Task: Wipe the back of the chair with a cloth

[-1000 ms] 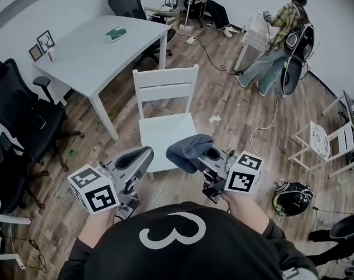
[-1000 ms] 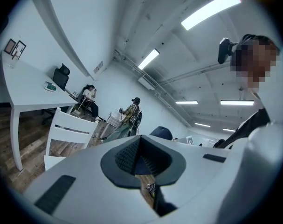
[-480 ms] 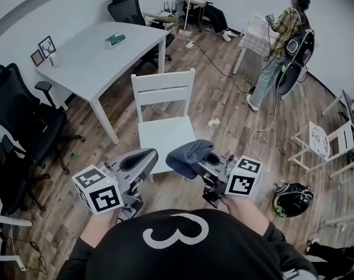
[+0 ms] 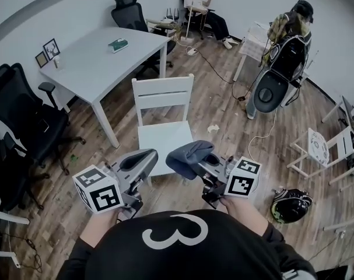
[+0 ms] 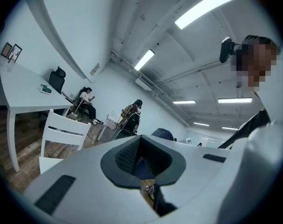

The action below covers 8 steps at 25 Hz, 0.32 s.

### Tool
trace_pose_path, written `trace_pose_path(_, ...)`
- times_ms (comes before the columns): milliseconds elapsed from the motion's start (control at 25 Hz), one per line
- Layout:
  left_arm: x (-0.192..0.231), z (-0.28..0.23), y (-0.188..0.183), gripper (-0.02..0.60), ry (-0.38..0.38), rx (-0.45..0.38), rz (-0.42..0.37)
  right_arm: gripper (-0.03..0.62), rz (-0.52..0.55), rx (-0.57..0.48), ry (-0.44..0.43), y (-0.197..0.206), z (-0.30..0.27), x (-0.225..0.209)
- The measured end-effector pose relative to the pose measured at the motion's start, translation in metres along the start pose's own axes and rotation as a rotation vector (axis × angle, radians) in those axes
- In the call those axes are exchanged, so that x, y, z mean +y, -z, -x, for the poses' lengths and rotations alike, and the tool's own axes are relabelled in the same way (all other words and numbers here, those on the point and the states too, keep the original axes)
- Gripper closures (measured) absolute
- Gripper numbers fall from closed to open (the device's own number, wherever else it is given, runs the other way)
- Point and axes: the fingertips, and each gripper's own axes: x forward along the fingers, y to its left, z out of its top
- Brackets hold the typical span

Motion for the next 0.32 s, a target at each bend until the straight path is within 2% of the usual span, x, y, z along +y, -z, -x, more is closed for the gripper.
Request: trace_pose_path(320,-0.013,-0.007,0.013,0.568,-0.022,-0.001,0.01,0.543,-0.004,0.001,-0.01,-0.001,0.018,0.003)
